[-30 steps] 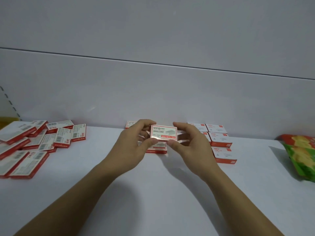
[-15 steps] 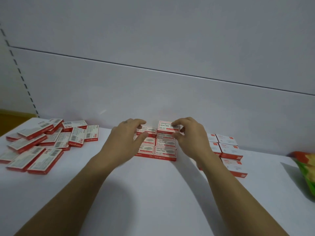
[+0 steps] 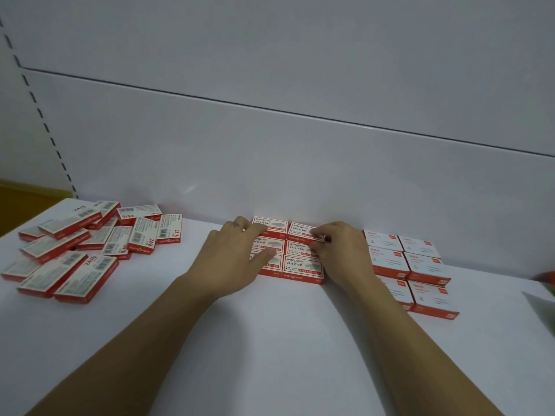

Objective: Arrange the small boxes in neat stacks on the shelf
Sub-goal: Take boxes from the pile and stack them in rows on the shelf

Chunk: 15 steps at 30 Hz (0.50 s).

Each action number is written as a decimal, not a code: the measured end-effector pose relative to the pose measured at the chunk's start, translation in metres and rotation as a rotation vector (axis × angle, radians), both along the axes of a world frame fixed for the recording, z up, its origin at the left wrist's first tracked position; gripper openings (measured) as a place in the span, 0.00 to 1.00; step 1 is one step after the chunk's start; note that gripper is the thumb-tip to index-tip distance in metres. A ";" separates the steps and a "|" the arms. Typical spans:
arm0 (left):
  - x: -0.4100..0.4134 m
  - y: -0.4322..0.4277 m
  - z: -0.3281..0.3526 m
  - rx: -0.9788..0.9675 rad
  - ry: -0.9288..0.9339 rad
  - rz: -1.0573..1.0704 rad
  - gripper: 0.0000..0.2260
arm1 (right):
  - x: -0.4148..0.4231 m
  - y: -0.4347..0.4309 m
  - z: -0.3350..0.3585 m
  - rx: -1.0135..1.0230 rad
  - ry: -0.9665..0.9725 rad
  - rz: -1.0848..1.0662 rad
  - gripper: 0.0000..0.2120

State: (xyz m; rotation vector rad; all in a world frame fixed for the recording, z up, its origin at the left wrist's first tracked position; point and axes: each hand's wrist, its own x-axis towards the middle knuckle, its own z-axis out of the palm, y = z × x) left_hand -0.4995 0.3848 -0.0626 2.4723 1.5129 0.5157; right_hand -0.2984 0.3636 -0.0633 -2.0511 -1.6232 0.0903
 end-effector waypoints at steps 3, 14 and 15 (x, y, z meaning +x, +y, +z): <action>0.000 0.001 0.000 0.004 -0.011 -0.004 0.24 | -0.002 -0.001 0.000 0.026 0.019 0.020 0.13; 0.001 0.001 0.000 -0.003 -0.006 -0.002 0.23 | -0.007 -0.011 -0.003 -0.117 -0.164 0.156 0.27; 0.000 0.001 0.000 0.007 0.007 -0.004 0.23 | -0.008 -0.013 -0.003 -0.124 -0.161 0.156 0.28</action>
